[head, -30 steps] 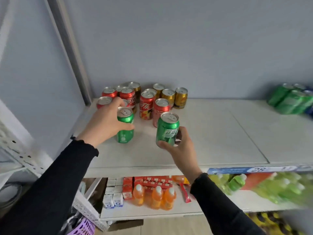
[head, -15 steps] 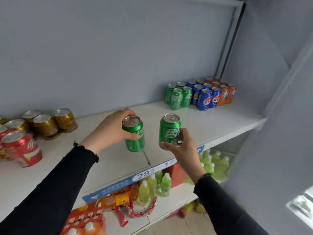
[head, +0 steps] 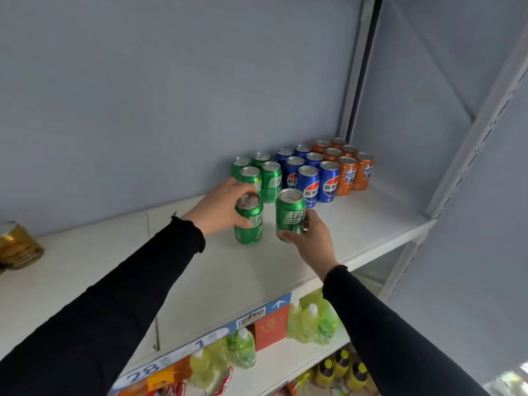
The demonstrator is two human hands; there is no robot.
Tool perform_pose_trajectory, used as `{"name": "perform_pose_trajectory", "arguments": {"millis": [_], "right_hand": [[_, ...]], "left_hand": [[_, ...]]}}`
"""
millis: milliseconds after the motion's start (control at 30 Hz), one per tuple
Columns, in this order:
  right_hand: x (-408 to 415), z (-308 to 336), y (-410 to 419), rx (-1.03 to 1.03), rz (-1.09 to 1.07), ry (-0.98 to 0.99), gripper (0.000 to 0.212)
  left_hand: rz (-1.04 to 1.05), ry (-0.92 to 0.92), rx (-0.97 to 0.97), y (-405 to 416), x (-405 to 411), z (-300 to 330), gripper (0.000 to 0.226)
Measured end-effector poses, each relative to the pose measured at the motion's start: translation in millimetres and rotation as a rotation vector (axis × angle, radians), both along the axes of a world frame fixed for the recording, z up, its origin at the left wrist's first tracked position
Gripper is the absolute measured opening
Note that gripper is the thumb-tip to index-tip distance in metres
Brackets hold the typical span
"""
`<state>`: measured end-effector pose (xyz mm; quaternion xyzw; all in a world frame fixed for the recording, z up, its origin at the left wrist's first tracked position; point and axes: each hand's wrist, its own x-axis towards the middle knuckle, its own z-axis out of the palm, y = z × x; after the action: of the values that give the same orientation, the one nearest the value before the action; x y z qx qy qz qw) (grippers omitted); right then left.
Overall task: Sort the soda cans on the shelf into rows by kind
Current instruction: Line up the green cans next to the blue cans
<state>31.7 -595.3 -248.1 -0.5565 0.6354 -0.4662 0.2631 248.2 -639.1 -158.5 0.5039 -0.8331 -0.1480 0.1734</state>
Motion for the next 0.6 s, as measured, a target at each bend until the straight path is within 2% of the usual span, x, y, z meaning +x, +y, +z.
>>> {"name": "perform_pose_trajectory", "arguments": {"millis": [200,300,433,500,600], "right_hand": [[-1.6,-1.6,-61.5,0.023,0.013,-0.023,0.052],[-0.4,-9.6,-80.7,0.009,0.014,-0.065,0.059],[-4.0,-18.6,-89.8,-0.027,0.018,-0.071,0.068],[-8.9,-23.4,-92.1,-0.052,0.027,0.020,0.065],[-20.6,-26.0,-97.4,-0.091,0.013,0.290,0.060]], "left_hand": [[-0.030,-0.100,-0.028,-60.3,-20.4,-7.0,0.071],[-0.026,-0.128,-0.042,-78.1,-26.0,-11.4,0.067],[0.007,-0.148,-0.037,-88.5,-33.8,-14.4,0.073],[0.023,-0.178,-0.039,-90.3,-38.0,-15.0,0.077],[0.072,-0.226,-0.035,-88.9,-45.3,-17.1,0.083]]}}
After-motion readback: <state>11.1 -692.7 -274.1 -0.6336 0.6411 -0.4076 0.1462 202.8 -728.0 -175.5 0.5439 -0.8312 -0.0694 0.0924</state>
